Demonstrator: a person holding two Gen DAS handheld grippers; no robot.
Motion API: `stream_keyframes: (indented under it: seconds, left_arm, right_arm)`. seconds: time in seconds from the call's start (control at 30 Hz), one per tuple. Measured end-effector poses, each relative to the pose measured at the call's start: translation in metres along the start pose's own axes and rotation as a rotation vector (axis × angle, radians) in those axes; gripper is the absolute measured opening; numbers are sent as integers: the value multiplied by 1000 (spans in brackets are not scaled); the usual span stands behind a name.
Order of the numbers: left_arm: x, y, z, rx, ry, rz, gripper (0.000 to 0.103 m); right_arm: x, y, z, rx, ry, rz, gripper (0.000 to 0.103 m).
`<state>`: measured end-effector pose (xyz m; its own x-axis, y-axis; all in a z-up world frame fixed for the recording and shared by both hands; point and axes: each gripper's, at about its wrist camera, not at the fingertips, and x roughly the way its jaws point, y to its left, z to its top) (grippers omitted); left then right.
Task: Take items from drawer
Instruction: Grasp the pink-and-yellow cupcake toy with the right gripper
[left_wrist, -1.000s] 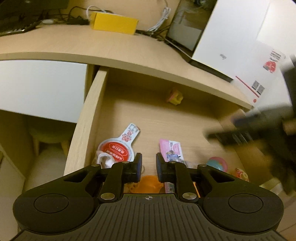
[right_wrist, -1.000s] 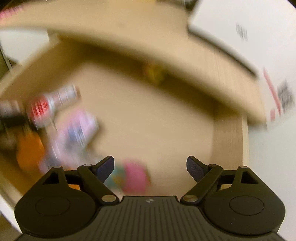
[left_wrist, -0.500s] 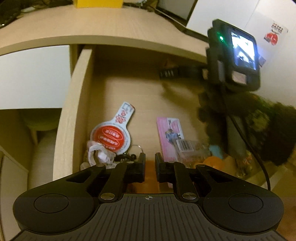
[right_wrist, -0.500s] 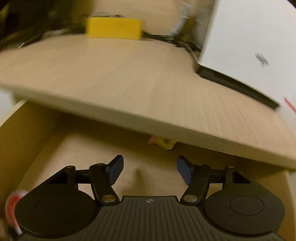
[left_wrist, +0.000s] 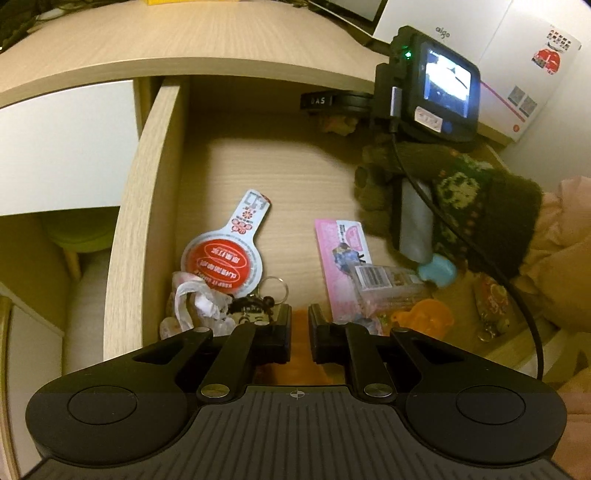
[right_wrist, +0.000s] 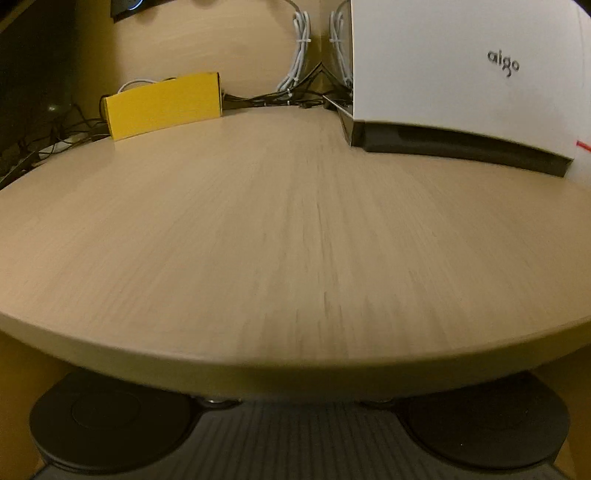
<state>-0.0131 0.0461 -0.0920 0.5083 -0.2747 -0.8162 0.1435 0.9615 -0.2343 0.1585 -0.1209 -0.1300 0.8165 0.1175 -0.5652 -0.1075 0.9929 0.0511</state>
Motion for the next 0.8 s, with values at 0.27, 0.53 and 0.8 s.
stream_keyframes:
  seconds: [0.27, 0.53, 0.8]
  left_arm:
    - [2, 0, 1, 3, 4, 5, 13]
    - [5, 2, 3, -6, 15, -35, 13]
    - [11, -3, 21, -68, 145, 1, 15]
  right_arm:
    - [2, -10, 4, 2, 148, 78, 44]
    - [-63, -23, 10, -83, 484, 249, 43]
    - [-139, -40, -20, -213, 529, 148, 43]
